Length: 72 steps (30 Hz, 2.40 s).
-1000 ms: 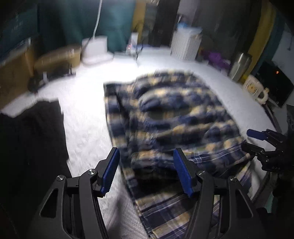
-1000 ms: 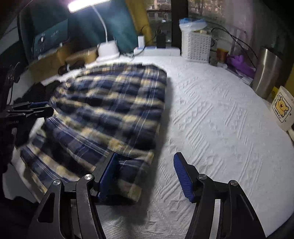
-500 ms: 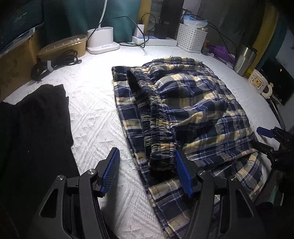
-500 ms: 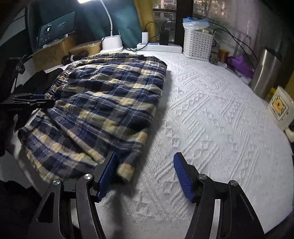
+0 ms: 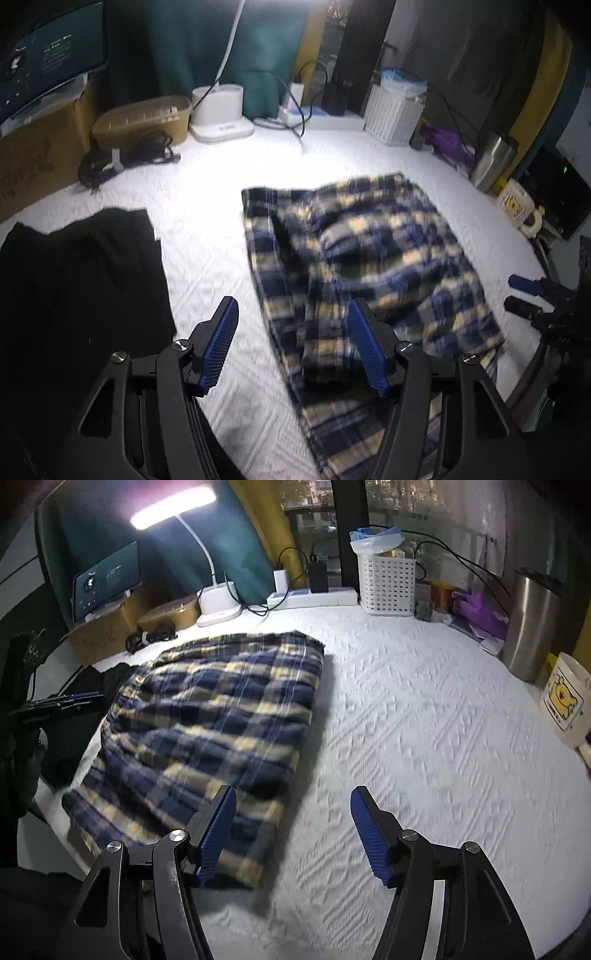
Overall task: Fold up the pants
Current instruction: 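Move the left gripper to the folded waistband edge of the plaid pants, then grasp the pants edge with the left gripper while the right gripper grasps beside it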
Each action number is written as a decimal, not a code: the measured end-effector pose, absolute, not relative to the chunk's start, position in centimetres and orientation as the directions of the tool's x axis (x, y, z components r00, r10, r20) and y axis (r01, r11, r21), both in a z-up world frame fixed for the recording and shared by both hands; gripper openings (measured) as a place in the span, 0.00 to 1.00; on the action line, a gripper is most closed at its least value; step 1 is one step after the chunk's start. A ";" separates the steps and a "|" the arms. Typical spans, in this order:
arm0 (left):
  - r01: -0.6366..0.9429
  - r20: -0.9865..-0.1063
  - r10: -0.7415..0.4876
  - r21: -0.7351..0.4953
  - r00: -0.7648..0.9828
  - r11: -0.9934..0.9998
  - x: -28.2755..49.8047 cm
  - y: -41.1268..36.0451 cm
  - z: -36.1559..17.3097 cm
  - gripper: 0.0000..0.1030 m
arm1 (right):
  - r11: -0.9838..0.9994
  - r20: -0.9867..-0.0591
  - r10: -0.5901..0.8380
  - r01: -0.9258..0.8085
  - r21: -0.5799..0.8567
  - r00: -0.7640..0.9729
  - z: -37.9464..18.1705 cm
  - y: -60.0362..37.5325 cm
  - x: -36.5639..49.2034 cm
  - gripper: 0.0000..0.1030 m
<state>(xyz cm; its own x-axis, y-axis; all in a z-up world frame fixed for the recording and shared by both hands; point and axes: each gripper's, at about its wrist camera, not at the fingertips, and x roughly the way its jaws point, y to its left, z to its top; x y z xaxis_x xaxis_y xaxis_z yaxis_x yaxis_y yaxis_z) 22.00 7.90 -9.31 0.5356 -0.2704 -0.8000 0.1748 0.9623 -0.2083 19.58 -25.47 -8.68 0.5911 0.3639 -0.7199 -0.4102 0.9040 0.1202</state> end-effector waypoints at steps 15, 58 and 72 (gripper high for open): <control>0.175 -0.831 -0.270 -0.210 0.486 0.962 27.4 6.9 -12.3 0.76 | 0.895 -0.732 0.390 -0.416 0.160 0.559 -9.8 -23.5 26.3 0.64; 0.303 -0.844 -0.321 -0.200 0.429 0.932 30.7 4.9 -14.1 0.86 | 0.910 -0.700 0.407 -0.332 0.250 0.587 -10.3 -26.0 33.9 0.84; 0.378 -0.827 -0.336 -0.164 0.450 0.911 30.7 3.1 -14.1 0.67 | 0.827 -0.698 0.528 -0.477 0.296 0.483 -10.8 -19.5 35.7 0.80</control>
<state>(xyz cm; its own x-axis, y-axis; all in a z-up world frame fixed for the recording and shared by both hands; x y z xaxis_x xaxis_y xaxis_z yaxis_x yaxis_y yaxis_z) 30.65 3.08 -14.08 0.4501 -0.3358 -0.8275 0.3777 0.9112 -0.1644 35.71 -19.55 -10.78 0.4831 0.5285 -0.6981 -0.4768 0.8275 0.2964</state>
